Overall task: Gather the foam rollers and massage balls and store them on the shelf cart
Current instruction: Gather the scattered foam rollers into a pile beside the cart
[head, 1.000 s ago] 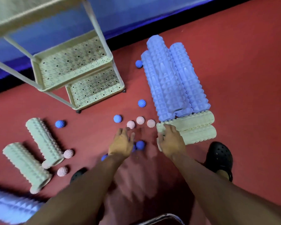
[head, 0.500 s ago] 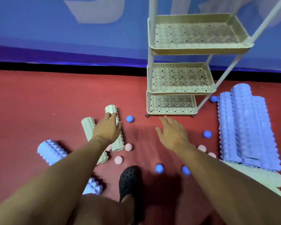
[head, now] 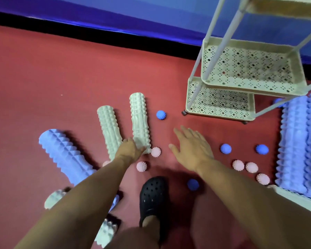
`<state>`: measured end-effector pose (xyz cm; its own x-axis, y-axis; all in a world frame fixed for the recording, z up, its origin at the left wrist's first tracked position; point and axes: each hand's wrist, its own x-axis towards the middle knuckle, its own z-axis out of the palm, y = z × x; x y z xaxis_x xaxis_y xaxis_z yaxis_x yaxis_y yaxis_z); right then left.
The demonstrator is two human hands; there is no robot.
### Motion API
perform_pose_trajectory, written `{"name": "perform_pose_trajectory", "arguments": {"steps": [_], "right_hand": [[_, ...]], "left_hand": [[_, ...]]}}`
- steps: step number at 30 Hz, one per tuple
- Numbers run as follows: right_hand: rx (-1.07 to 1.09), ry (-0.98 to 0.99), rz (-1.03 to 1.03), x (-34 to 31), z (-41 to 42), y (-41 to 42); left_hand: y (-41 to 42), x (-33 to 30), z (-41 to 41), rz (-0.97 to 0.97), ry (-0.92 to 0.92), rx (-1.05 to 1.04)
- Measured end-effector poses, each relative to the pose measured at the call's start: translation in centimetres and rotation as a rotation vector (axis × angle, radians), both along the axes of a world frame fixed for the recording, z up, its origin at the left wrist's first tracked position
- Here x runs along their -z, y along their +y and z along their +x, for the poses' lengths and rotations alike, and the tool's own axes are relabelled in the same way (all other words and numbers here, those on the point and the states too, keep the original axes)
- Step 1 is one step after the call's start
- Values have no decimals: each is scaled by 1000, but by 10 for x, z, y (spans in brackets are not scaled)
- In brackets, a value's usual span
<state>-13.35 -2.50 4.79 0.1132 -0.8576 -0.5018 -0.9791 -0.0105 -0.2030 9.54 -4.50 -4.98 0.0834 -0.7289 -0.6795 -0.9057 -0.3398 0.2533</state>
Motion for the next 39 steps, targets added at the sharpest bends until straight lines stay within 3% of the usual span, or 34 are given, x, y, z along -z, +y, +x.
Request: {"name": "perform_pose_trajectory", "arguments": {"steps": [7,12,15,17,20,23,27,39], "right_hand": [[-7,-31,43,23,-10,11],[37,-28,81,20,-29,25],[68,-33,90,11,-42,29],[90,-41,84,1,-49,31],[101,-49,57,-18,-56,31],[123,-55,26,-39,-58,32],[161,-96,-17,-82,-50,38],[192,-240,-463,-295,-49,86]], "left_hand": [[-7,48,-32,18,-63,-240],[-28,51,-41,81,-67,-466],[-28,46,-42,71,-79,-479],[-26,39,-40,69,-34,-403],[-29,25,-30,81,202,-595],[-34,-7,-20,94,500,-846],[-27,-79,-12,128,853,-883],[43,-334,-30,-296,1128,-476]]}}
